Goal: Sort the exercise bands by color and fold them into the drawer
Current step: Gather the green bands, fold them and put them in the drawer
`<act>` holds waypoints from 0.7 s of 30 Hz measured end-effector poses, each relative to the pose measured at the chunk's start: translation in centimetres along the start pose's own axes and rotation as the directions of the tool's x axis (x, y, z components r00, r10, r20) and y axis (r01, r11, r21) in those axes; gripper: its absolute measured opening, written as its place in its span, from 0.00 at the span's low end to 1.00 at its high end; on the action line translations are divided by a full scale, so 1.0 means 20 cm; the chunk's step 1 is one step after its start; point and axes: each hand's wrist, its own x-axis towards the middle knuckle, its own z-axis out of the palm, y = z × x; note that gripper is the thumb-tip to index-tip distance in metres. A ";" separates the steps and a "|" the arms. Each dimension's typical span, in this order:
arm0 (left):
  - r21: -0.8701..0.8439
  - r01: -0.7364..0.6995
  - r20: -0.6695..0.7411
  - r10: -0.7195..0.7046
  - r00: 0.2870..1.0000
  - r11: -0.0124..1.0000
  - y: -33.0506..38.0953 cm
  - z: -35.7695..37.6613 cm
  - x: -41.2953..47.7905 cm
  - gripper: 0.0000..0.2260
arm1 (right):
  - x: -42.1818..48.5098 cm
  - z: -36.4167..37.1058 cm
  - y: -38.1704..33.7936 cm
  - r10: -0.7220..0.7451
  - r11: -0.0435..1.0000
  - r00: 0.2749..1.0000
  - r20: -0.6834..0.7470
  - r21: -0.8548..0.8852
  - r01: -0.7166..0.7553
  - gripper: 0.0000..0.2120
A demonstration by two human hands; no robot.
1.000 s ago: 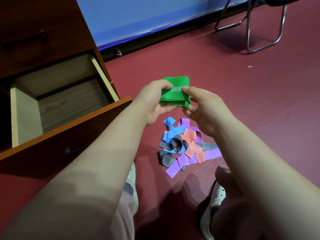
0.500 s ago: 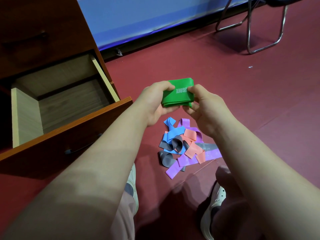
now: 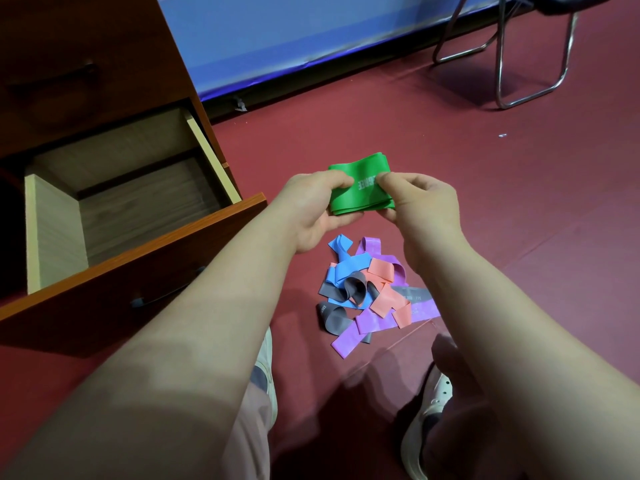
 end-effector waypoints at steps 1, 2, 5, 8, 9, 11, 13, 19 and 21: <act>0.009 -0.006 -0.001 0.006 1.000 1.000 0.00 0.00 0.00 0.10 | 0.00 0.00 0.00 0.001 1.000 1.000 -0.011 0.015 -0.001 0.05; 0.019 -0.010 -0.004 0.010 1.000 1.000 0.00 0.00 0.00 0.10 | 0.00 0.00 0.00 0.006 0.999 1.000 -0.026 0.035 -0.005 0.04; 0.050 -0.010 -0.015 0.011 1.000 0.999 0.00 0.00 -0.01 0.12 | 0.01 0.00 0.00 0.044 0.994 0.997 -0.068 0.099 -0.037 0.11; 0.058 -0.022 -0.011 0.023 1.000 0.998 0.00 -0.01 -0.01 0.12 | 0.02 0.02 0.01 0.067 0.989 0.995 -0.070 0.133 -0.057 0.11; 0.056 -0.028 -0.008 0.028 1.000 0.998 0.00 -0.01 -0.01 0.12 | 0.02 0.02 0.01 0.070 0.988 0.995 -0.070 0.143 -0.059 0.11; 0.085 -0.040 -0.005 0.040 0.999 0.996 0.01 -0.02 -0.02 0.11 | 0.03 0.04 0.02 0.070 0.988 0.995 -0.070 0.144 -0.060 0.10; 0.137 -0.051 -0.019 0.054 0.998 0.989 0.02 -0.04 -0.03 0.08 | 0.03 0.07 0.02 0.075 0.987 0.995 -0.065 0.148 -0.065 0.10; 0.158 -0.082 -0.104 0.100 0.990 0.984 0.06 -0.16 -0.05 0.09 | 0.02 0.18 0.04 0.180 0.933 0.981 0.073 0.303 -0.194 0.17; 0.180 -0.094 -0.132 0.119 0.984 0.979 0.08 -0.23 -0.07 0.10 | -0.01 0.23 0.04 0.260 0.886 0.949 0.176 0.347 -0.307 0.18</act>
